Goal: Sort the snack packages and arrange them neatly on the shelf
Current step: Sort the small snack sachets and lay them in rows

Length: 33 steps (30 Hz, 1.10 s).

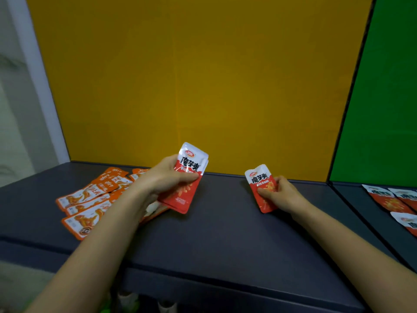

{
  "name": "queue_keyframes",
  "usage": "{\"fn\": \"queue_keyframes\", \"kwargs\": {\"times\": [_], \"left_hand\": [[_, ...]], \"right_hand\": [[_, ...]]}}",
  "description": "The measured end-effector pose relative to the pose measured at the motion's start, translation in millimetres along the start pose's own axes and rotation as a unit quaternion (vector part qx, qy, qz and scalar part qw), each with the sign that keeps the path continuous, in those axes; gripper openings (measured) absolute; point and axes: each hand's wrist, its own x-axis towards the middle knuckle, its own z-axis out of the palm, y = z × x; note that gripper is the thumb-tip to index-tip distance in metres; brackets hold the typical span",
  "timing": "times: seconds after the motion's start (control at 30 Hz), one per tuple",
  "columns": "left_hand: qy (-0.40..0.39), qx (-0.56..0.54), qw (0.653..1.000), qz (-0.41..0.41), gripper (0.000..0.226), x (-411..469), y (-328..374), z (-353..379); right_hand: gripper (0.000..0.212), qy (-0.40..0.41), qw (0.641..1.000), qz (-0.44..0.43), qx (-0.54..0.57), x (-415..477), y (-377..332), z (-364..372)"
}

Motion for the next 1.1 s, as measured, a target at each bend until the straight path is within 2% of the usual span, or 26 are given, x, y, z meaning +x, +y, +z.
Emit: {"fn": "queue_keyframes", "kwargs": {"times": [0.13,0.27,0.47,0.63,0.77,0.93,1.1], "left_hand": [[0.012,0.035,0.998,-0.045,0.017,-47,-14,-52],[0.015,0.114,0.986,-0.124,0.023,-68,-35,-76],[0.011,0.242,0.955,-0.174,0.046,-68,-45,-75],[0.046,0.268,0.942,-0.195,0.067,-66,-45,-70],[0.070,0.257,0.946,-0.185,0.078,-65,-48,-70],[0.125,0.255,0.949,-0.137,0.055,-58,-53,-71],[0.161,0.197,0.965,-0.067,0.049,-51,-34,-55]], "right_hand": [[0.023,-0.068,0.990,-0.019,0.118,-19,-15,17],[0.029,-0.144,0.968,-0.006,0.205,-38,-33,38],[0.026,-0.185,0.958,-0.010,0.220,-55,-53,60],[0.027,-0.188,0.956,-0.015,0.223,-62,-55,65],[0.028,-0.174,0.959,-0.012,0.225,-64,-56,63],[0.025,-0.148,0.963,-0.021,0.223,-68,-50,40],[0.014,-0.108,0.971,-0.021,0.210,-76,-34,-4]]}}
